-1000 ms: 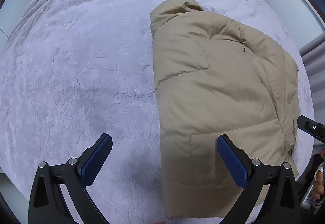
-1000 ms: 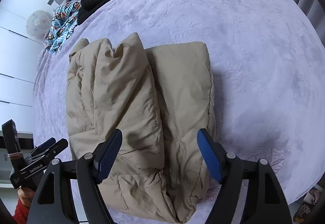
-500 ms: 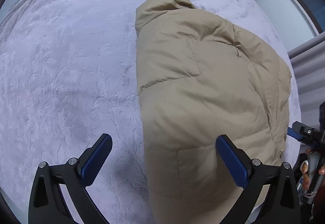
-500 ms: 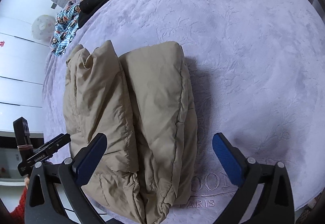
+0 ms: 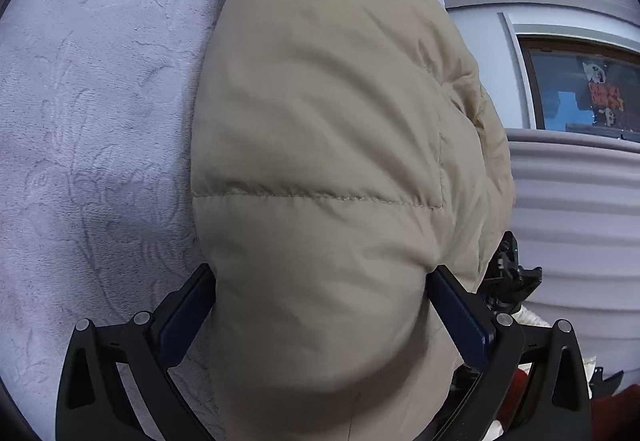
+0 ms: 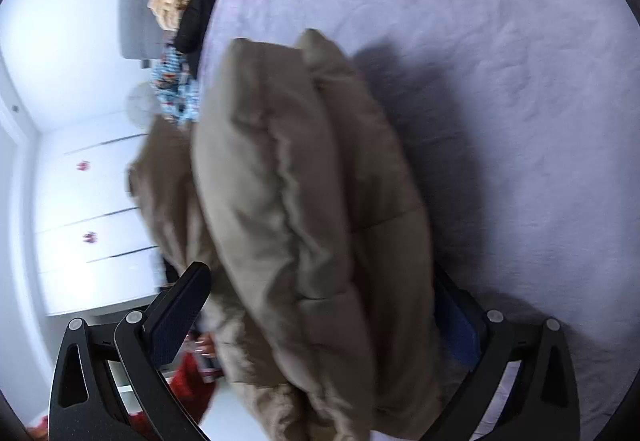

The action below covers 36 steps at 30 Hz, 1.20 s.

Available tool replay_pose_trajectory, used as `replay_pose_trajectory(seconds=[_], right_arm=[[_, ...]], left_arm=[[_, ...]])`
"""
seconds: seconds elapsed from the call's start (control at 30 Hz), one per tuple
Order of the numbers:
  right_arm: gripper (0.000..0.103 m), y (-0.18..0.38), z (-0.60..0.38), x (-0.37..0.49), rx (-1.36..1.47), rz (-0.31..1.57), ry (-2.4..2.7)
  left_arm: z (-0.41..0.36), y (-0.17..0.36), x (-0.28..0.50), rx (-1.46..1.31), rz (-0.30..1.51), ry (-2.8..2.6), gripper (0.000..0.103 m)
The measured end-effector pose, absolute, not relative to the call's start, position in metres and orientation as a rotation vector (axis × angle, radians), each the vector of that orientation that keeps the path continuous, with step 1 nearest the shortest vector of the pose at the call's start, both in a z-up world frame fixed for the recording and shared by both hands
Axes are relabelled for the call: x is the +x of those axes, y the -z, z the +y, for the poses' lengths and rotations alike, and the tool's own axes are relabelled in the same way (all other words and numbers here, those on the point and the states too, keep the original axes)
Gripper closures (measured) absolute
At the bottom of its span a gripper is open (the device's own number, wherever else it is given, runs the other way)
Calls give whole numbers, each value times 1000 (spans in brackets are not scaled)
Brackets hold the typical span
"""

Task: Fold large clothes

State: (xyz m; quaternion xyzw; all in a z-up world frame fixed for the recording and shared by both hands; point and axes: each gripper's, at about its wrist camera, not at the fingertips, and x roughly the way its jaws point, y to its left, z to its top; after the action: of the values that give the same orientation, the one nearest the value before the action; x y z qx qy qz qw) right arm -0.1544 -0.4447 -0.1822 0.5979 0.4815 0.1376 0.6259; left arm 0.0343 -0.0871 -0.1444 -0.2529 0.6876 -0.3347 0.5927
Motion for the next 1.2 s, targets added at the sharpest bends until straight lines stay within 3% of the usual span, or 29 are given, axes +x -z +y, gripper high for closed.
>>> replay_pose_trajectory(seconds=[0.1, 0.3, 0.43, 0.5, 0.53, 0.6, 0.7, 0.87, 1.2], right_arm=[[0, 167, -436, -143, 1335, 1058, -415], [0, 165, -398, -99, 941, 1307, -346], [0, 185, -395, -86, 981, 1349, -292], [0, 186, -396, -86, 1018, 1339, -271], [2, 185, -396, -87, 1034, 1330, -262], [28, 180, -395, -88, 1074, 1303, -280], [52, 168, -392, -88, 1103, 1255, -321], [55, 135, -368, -75, 1032, 1216, -363], [55, 97, -255, -10, 952, 1136, -418]], left_arm=[[-93, 145, 33, -563, 1598, 780, 0], [-112, 150, 33, -502, 1608, 743, 0], [-120, 149, 32, -521, 1613, 688, 0], [-129, 132, 25, -456, 1568, 686, 6], [-134, 123, 23, -419, 1541, 684, 12], [-136, 108, 20, -394, 1503, 685, 22], [-133, 88, 16, -407, 1457, 696, 31], [-113, 61, 14, -413, 1372, 705, 31], [29, 27, 63, -384, 1275, 654, 31]])
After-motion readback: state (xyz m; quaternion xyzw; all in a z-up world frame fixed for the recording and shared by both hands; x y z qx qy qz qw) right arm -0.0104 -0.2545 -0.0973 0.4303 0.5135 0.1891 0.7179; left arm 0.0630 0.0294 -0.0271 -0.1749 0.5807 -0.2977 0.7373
